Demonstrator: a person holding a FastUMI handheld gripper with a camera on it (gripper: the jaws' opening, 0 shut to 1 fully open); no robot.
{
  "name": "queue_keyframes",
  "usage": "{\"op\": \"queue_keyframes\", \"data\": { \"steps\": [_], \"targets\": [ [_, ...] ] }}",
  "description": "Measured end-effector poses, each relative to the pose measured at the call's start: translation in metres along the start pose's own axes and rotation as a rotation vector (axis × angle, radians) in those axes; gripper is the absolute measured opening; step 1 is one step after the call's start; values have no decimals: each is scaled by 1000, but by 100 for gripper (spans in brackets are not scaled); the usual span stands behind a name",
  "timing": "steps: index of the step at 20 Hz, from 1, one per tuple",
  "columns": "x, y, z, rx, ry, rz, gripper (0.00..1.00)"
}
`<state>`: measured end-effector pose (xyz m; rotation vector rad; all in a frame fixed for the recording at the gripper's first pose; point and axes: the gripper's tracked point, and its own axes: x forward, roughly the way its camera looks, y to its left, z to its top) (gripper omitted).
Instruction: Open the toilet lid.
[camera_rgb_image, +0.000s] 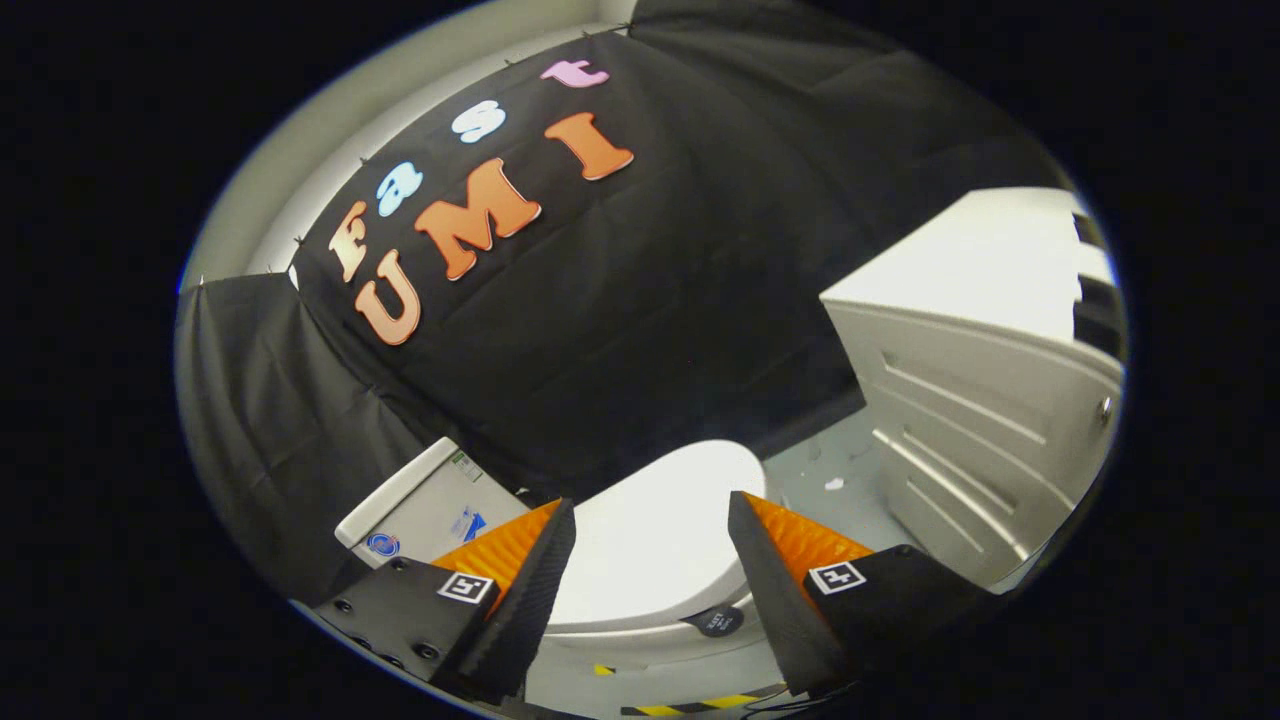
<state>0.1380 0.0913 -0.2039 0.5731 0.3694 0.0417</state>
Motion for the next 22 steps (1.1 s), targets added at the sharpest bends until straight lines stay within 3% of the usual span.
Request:
{"op": "queue_keyframes", "data": {
  "steps": [5,10,13,16,19,22],
  "targets": [
    [36,-43,-72,233,107,-58,98],
    [50,-36,-144,384,290,-15,98],
    [53,-30,-144,497,300,45,98],
    [50,-39,-135,694,267,67,96],
    [56,-64,-125,779,184,5,95],
    [61,-74,-148,779,262,-54,95]
  ]
}}
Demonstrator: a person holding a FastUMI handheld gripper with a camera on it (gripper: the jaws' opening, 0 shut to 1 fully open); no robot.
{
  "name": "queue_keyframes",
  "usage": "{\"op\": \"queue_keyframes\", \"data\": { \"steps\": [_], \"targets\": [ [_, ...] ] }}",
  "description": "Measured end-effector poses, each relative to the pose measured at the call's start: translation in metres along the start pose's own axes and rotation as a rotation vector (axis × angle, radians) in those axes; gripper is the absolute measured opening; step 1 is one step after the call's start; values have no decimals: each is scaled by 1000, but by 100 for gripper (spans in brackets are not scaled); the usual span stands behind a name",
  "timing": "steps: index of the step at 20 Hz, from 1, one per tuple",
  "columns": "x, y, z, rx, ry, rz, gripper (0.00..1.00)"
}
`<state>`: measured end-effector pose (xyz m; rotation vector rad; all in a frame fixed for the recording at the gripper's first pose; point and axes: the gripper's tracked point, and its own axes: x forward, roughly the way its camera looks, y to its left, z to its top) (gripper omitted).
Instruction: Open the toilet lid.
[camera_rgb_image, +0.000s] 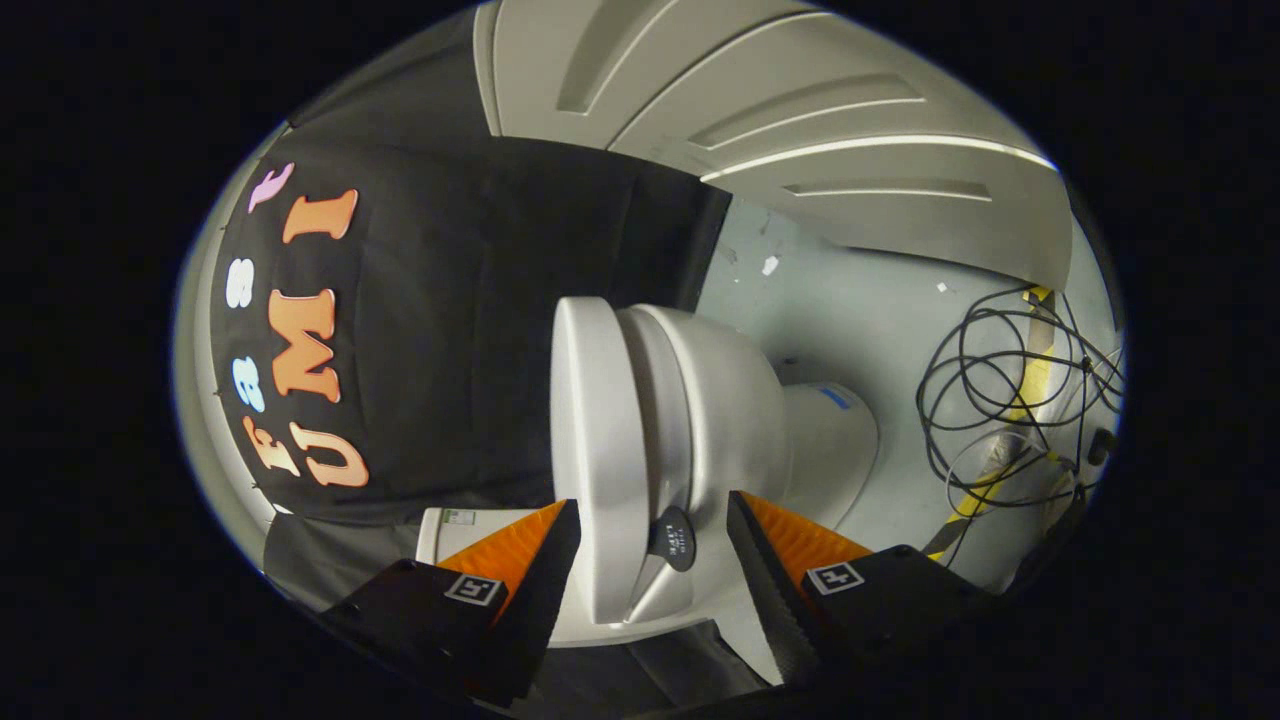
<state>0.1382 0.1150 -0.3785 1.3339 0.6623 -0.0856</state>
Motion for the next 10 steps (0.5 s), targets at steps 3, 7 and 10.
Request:
{"op": "queue_keyframes", "data": {
  "steps": [3,7,10],
  "targets": [
    [14,-11,-11,32,58,-34,89],
    [30,-20,-10,41,79,-45,77],
    [36,-15,-19,47,95,-22,56]
  ]
}}
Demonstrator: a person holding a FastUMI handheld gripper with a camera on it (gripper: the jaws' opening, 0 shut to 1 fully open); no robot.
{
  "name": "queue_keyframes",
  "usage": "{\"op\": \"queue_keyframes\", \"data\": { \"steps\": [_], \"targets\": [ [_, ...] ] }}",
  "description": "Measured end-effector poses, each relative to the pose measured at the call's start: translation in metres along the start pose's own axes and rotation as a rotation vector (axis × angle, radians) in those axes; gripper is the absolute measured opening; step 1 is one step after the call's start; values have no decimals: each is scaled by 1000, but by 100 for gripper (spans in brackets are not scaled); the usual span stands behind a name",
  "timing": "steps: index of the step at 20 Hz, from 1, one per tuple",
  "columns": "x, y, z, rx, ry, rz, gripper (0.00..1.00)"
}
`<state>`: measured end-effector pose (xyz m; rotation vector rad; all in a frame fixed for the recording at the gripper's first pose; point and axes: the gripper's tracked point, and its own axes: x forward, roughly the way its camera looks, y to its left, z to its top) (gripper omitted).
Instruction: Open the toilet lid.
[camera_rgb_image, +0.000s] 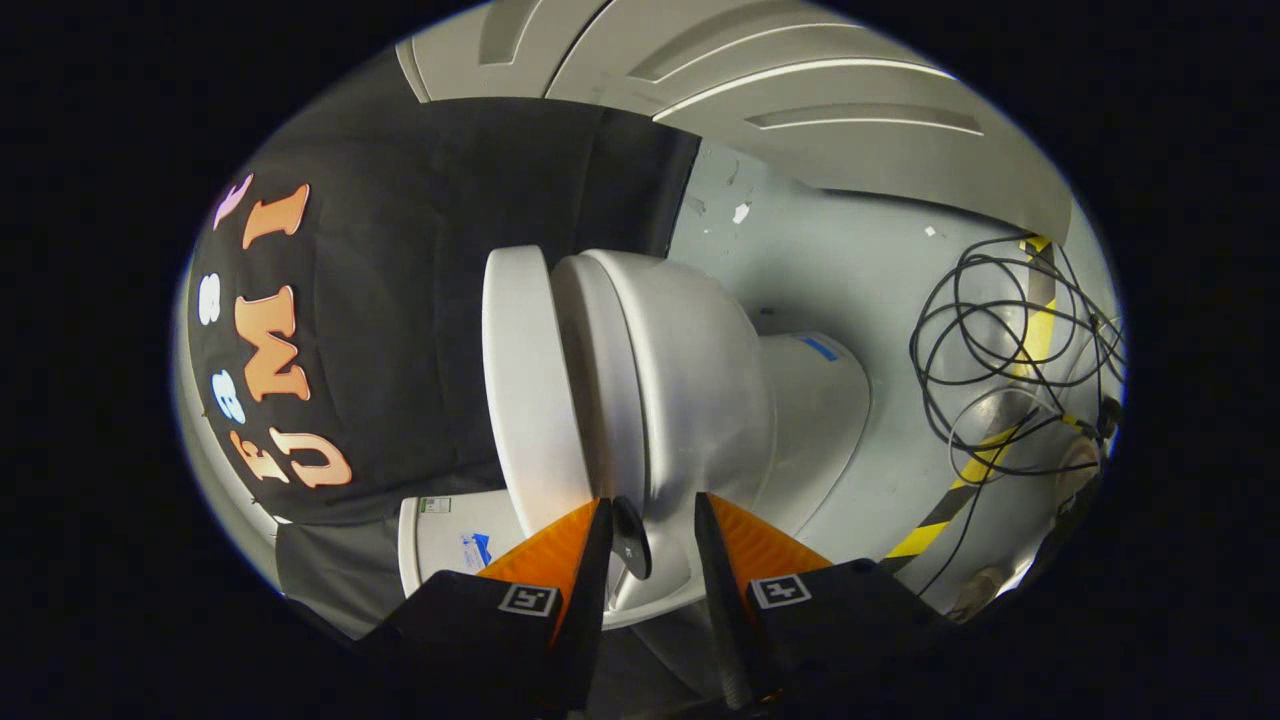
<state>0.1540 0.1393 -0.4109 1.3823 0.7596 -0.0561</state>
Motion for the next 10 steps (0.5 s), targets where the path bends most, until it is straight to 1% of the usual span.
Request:
{"op": "queue_keyframes", "data": {
  "steps": [2,3,5,6,8,9,10],
  "targets": [
    [-2,2,3,-34,-4,3,38],
    [-2,4,2,-44,2,12,38],
    [-5,7,4,-49,3,24,23],
    [-4,7,5,-40,-6,24,21],
    [-14,14,10,-23,0,58,18],
    [-11,14,6,-26,-3,59,10],
    [-9,14,6,-38,-5,62,8]
  ]
}}
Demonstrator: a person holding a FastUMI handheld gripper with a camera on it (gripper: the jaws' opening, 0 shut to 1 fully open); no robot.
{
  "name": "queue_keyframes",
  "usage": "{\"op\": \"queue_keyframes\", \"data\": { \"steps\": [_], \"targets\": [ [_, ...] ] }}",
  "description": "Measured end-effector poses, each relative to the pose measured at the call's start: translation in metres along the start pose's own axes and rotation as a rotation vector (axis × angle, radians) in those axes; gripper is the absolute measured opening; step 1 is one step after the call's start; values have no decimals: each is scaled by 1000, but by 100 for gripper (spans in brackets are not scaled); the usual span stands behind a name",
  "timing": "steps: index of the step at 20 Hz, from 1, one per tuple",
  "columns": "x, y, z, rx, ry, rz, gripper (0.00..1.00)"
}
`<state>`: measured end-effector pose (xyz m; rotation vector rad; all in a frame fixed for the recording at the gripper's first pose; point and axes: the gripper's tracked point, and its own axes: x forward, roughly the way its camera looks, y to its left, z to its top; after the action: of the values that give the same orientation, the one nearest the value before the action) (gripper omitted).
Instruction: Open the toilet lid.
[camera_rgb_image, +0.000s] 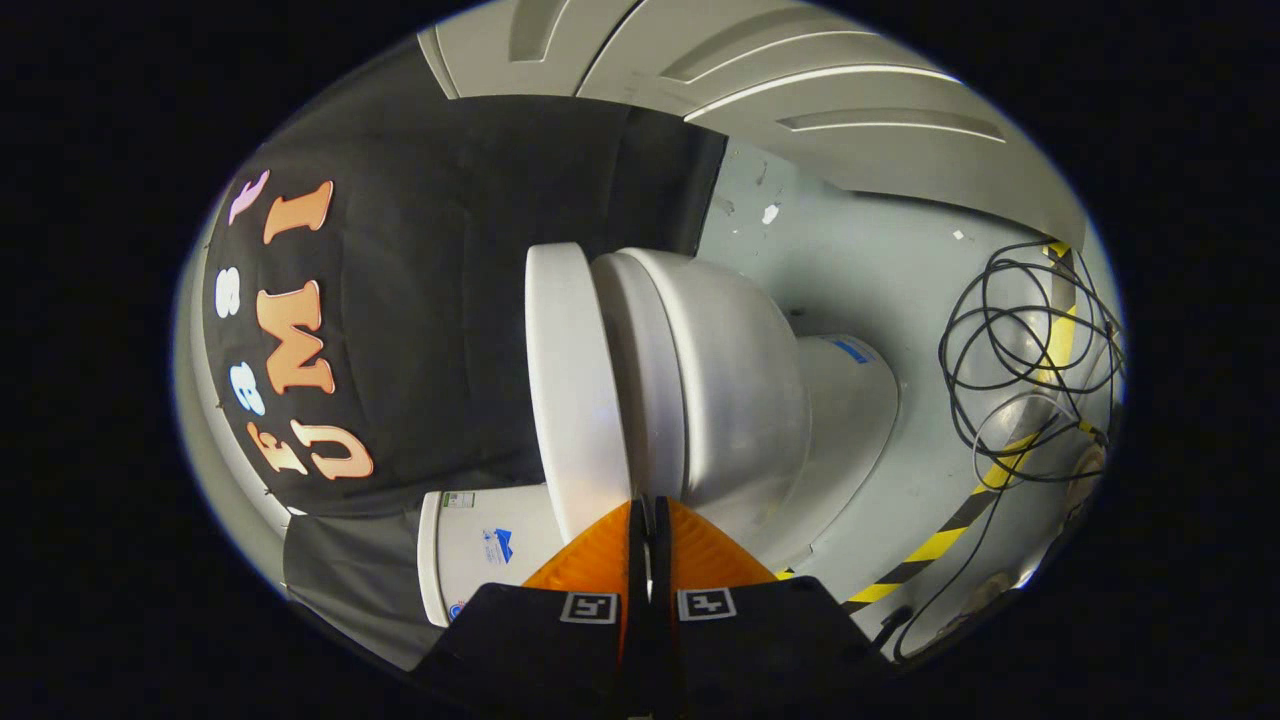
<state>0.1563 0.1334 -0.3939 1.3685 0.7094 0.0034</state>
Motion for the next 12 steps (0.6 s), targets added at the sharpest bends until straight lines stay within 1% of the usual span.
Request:
{"op": "queue_keyframes", "data": {
  "steps": [2,7,12],
  "targets": [
    [1,0,0,0,-1,-4,8],
    [2,-1,-3,105,12,-4,8],
    [1,-1,-3,104,16,-2,8]
  ]
}}
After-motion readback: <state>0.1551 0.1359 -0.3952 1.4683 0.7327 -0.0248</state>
